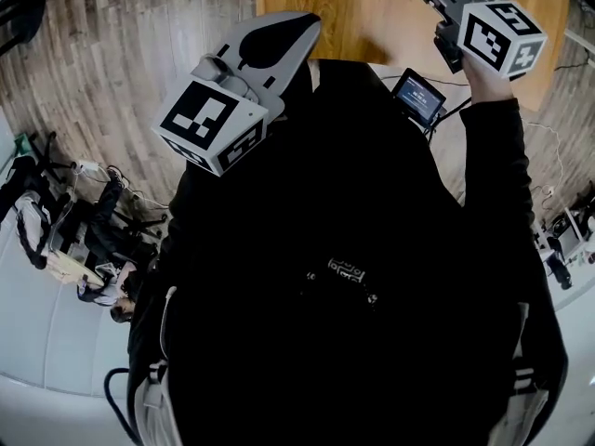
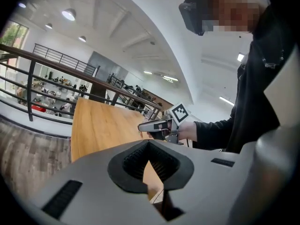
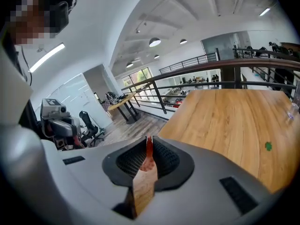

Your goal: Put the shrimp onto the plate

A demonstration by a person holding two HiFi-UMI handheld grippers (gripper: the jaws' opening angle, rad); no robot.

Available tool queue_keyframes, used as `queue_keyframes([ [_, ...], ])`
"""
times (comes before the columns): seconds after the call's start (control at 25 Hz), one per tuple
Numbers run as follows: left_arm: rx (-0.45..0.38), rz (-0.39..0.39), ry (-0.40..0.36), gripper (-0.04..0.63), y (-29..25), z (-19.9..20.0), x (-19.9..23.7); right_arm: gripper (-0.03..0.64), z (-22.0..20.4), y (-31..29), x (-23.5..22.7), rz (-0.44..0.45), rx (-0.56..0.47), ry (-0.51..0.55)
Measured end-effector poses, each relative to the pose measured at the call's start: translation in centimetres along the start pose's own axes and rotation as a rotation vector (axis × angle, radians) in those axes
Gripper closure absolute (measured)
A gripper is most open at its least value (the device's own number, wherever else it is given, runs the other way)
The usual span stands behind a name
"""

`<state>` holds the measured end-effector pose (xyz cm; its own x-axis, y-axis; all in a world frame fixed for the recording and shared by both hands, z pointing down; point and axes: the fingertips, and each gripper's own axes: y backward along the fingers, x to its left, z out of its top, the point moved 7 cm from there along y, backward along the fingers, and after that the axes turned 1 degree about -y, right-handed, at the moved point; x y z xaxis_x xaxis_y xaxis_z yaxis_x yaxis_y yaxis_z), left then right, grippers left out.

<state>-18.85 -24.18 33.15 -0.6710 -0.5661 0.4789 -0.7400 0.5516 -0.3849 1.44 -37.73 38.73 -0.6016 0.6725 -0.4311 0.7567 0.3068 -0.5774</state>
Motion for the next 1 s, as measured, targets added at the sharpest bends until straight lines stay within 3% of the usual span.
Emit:
queue_keyframes([
  [0.6, -0.011, 0.031, 0.072, 0.592, 1.0, -3.2, -1.1, 0.563, -6.3, -7.8, -5.0, -0.011, 0.210, 0.033],
  [1.0, -0.032, 0.101, 0.093, 0.592, 2.3, -4.7, -1.3, 0.563, -9.1, -11.6, -7.1, -0.051, 0.326, 0.075],
])
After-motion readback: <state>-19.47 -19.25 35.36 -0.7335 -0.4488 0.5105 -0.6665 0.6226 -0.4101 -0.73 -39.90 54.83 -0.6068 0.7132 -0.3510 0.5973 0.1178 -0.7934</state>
